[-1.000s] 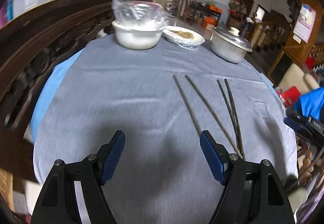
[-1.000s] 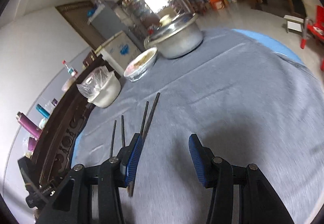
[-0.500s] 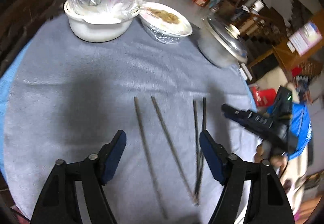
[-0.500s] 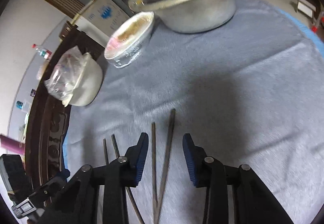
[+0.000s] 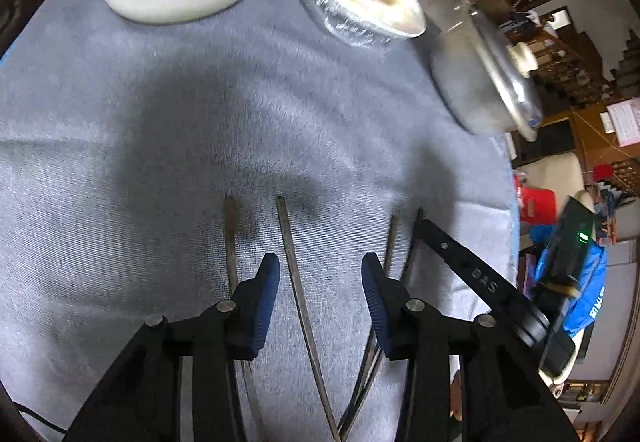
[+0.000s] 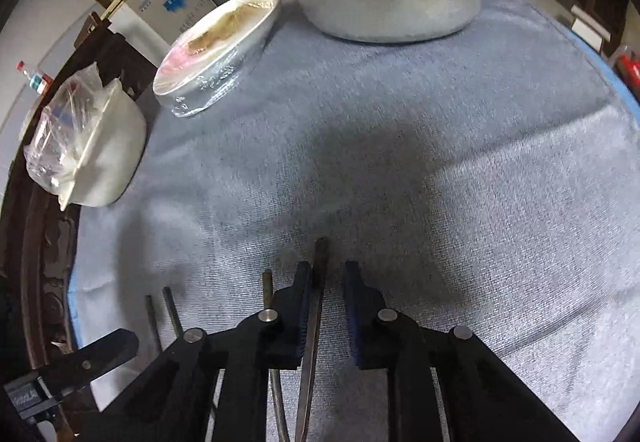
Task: Organize utensils
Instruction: 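Close the right tool on a dark chopstick while the left tool grasps another chopstick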
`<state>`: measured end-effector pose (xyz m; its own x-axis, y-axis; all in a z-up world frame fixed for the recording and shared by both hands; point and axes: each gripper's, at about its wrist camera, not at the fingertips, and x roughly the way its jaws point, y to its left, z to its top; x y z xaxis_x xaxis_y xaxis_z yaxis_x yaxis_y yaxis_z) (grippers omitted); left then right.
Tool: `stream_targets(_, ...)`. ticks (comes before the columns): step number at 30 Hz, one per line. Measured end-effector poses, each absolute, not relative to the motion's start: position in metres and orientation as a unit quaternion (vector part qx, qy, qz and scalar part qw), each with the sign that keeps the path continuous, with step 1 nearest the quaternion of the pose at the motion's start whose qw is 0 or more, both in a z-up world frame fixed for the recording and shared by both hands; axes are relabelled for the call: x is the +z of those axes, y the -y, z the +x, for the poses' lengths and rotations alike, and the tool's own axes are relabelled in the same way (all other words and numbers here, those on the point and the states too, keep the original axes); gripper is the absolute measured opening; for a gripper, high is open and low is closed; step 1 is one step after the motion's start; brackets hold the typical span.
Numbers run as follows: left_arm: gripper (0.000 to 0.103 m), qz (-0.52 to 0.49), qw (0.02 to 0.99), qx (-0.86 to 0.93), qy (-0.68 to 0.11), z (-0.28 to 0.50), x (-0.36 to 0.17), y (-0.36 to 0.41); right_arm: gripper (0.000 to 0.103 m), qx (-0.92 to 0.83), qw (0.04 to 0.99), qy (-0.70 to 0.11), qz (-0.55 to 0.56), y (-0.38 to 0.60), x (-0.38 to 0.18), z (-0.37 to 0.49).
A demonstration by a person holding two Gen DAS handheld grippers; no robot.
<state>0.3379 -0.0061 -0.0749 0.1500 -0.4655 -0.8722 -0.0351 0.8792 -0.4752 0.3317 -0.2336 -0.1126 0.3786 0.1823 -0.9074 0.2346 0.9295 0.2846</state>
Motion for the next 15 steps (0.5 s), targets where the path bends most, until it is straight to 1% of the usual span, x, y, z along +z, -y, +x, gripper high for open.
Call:
stream_targets(4,0.042,-0.196,0.723,-0.121,-0.652,0.346,-0.088,0.015,0.016,-0.014,0.814,-0.556,0.165,0.230,-0.113,0.333)
stream_targets(7,0.042,-0.172,0.718,-0.095,-0.667,0.351,-0.098,0.024,0.011,-0.016,0.820,-0.556,0.134,0.226,-0.113,0.333)
stream_targets(10,0.040,-0.153,0.724,-0.083,-0.667,0.355,-0.103,0.029,0.009,-0.010,0.825,-0.552,0.122,0.224,-0.114,0.333)
stream_targets(12,0.035,-0.141,0.732,-0.075,-0.662,0.355,-0.104,0.032,0.008,-0.002,0.826,-0.549,0.129,0.229,-0.114,0.330)
stream_targets(14,0.013,-0.115,0.741,-0.070,-0.658,0.355,-0.106,0.036,0.008,0.004,0.824,-0.549,0.136,0.234,-0.114,0.327)
stream_targets(15,0.007,-0.105,0.744,-0.071,-0.656,0.355,-0.108,0.038,0.007,0.008,0.824,-0.549,0.140,0.236,-0.114,0.326)
